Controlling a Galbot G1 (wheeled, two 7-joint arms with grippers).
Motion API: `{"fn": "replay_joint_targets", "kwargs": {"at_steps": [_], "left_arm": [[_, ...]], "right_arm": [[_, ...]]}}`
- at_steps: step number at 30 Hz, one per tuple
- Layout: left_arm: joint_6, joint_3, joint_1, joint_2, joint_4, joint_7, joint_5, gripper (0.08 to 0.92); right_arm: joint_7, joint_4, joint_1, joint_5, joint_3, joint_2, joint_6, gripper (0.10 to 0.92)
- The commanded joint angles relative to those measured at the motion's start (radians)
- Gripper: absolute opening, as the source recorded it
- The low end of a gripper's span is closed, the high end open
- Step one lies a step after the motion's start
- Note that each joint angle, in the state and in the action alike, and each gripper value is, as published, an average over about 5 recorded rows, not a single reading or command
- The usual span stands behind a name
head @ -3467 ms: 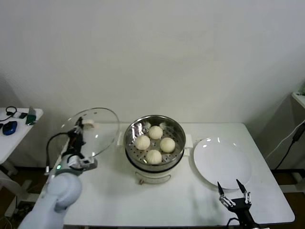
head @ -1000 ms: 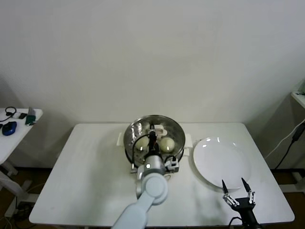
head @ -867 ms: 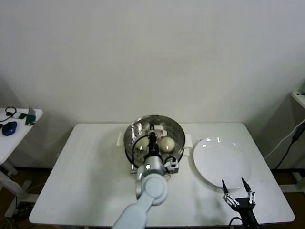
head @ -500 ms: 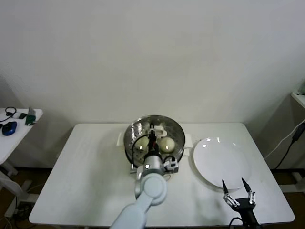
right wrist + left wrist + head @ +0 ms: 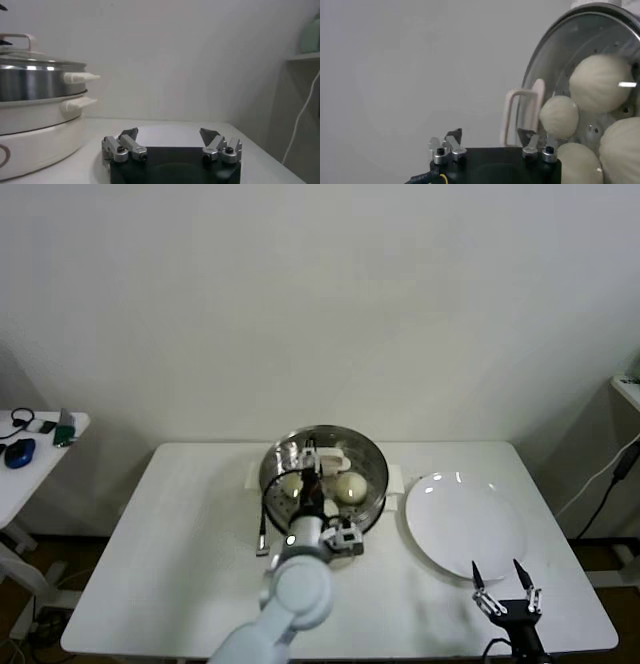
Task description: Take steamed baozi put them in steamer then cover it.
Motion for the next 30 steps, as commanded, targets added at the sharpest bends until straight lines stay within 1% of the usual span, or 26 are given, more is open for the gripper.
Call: {"fn": "replay_joint_targets", "kwargs": {"at_steps": [1,4,8,11,15,18,20,23,27,30], "left_arm": [[-0.148,-0.100,0.092,0.124,-0.213,-0.223,-0.483,0.749],[-0.201,-0.188,0.139,0.139,-0.254,-0.289,-0.671,0.806],[-0.248,-0.327,0.191,0.153,-0.314,-0.359,-0.977,0.821],[-0.261,-0.480,0.240,0.143,-0.335,-0.412,-1.222,0.822],[-0.307,-0.692,0.346,0.118,-0.300,-0.421,-1.459,0.823],[-0.428,-0.800,0.450,0.107,-0.224,-0.414,-1.579,0.823],[-0.534,-0.842,0.510,0.109,-0.158,-0.413,-1.639,0.823],[-0.646,-0.865,0.571,0.122,-0.071,-0.402,-1.710,0.823],[-0.730,-0.844,0.603,0.139,0.029,-0.384,-1.774,0.823],[-0.767,-0.823,0.600,0.134,0.085,-0.376,-1.772,0.823]], "right_arm": [[0.029,0.015,-0.001,-0.003,-0.003,-0.004,-0.028,0.823],[0.031,0.018,0.002,-0.010,-0.006,-0.005,-0.033,0.823],[0.032,0.021,0.008,-0.017,-0.010,-0.006,-0.039,0.823],[0.033,0.017,0.019,-0.029,-0.012,-0.005,-0.041,0.823],[0.037,0.013,0.031,-0.043,-0.015,-0.005,-0.047,0.823],[0.043,0.012,0.040,-0.048,-0.022,-0.009,-0.055,0.823],[0.047,0.011,0.046,-0.049,-0.028,-0.011,-0.054,0.823],[0.047,0.008,0.057,-0.049,-0.032,-0.007,-0.047,0.823],[0.048,-0.002,0.068,-0.049,-0.040,-0.006,-0.042,0.823],[0.050,-0.010,0.073,-0.050,-0.045,-0.005,-0.039,0.823]]}}
